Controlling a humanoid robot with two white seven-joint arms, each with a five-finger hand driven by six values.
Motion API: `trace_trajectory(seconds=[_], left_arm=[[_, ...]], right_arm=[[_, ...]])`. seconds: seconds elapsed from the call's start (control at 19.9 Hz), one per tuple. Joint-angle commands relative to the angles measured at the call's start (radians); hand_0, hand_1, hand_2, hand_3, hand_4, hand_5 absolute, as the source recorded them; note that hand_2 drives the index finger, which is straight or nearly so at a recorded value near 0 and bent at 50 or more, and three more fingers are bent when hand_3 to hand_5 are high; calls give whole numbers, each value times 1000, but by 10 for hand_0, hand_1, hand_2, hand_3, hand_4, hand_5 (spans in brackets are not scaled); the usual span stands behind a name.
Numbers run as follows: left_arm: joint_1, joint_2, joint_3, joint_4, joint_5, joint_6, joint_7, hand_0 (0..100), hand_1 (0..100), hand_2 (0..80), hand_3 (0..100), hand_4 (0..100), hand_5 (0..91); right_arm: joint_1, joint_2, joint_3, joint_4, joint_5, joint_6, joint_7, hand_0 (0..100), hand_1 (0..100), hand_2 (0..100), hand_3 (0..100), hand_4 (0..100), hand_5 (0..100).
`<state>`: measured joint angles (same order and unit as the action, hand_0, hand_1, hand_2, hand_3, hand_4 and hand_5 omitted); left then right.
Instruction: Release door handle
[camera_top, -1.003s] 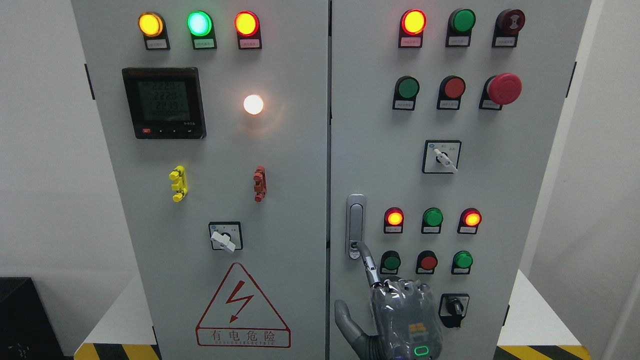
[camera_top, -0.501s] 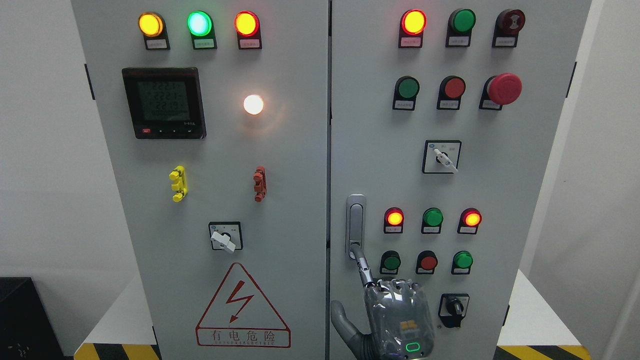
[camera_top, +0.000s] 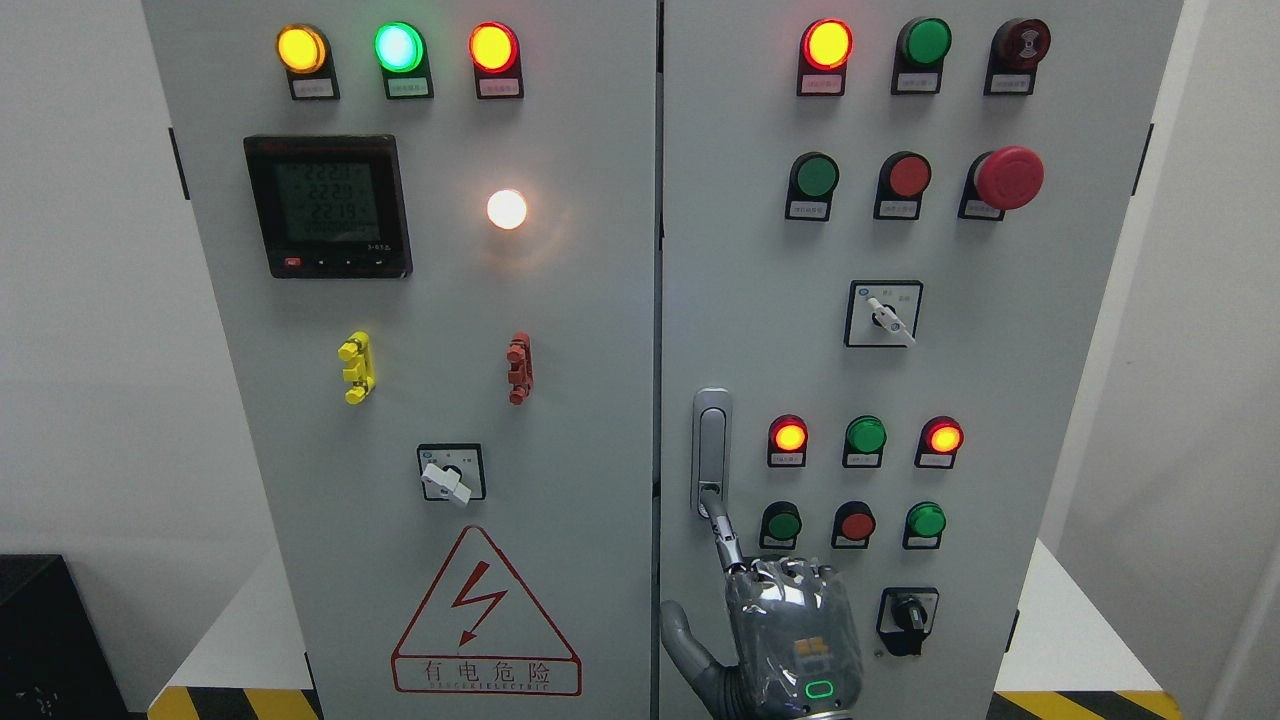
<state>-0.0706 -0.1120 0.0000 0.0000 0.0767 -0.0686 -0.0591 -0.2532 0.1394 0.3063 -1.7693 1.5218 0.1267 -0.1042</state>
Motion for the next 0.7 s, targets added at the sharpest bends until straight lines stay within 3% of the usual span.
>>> trace_trajectory(seconds=[0.0, 0.65], left_arm=[[0, 0, -20, -17, 0, 1, -1, 0, 0, 25, 82, 11, 0], [0, 0, -20, -17, 0, 0, 1, 0, 0, 24, 83, 11, 0]], right_arm=[[-9, 0, -4, 22, 1, 1, 1, 394, 271, 0, 1000, 994, 990], [-24, 0, -9, 28, 0, 2, 6, 388, 272, 0, 1000, 996, 990]])
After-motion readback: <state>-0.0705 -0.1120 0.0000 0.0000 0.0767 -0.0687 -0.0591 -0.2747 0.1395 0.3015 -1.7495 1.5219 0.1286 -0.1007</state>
